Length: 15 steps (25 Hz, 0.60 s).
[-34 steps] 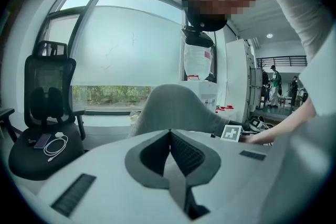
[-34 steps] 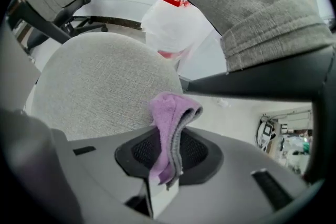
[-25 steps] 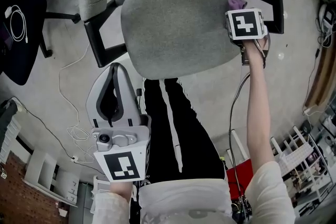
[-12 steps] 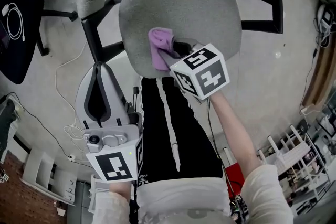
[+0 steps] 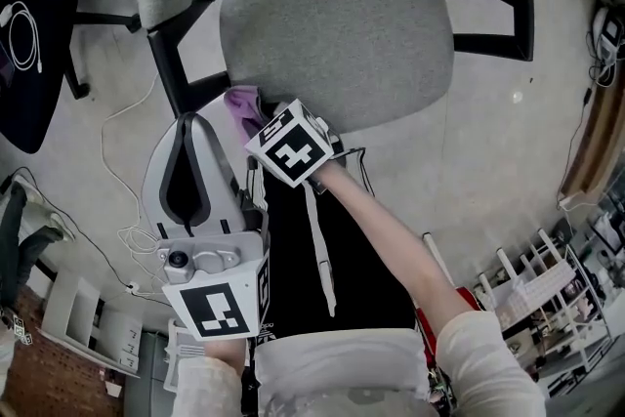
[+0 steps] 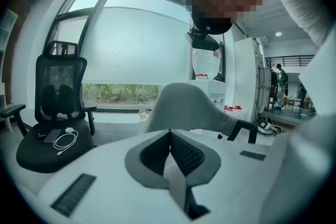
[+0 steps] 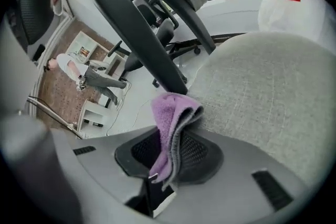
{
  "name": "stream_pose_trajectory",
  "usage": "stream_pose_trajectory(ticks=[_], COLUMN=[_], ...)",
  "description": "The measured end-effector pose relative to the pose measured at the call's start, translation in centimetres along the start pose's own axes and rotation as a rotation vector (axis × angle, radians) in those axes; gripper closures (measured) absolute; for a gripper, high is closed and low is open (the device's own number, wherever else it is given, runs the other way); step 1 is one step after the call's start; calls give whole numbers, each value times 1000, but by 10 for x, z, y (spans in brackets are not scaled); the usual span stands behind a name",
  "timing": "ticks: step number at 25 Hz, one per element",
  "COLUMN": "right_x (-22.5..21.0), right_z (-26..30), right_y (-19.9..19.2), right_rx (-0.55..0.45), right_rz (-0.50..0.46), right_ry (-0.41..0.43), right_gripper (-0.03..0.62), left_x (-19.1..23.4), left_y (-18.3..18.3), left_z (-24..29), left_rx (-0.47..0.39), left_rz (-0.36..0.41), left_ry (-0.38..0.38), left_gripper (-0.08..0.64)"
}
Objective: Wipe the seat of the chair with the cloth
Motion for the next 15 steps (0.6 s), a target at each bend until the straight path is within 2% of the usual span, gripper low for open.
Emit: stream_pose_trajectory(ticks=[5, 15], right_x=[-19, -92], right_z=[-15, -93], right_y=[-10, -56], right_rx=[-11, 7], right_rz=[13, 34], right_ry=[-15, -217], right_gripper=[505, 505], left_x=[4, -15], left_y=[0, 1], left_z=[1, 2], left_rx=[0, 17], left_rz=[13, 21], left_ry=[-3, -60], left_gripper=[548, 548])
Point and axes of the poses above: the fingertips, and each gripper's own axes: z forward along the fingers, x to its left, y out of its top, the point moved 6 cm from there along -z, backward along the fingers, and after that the axes turned 1 degree about x, right-handed, at the moved point
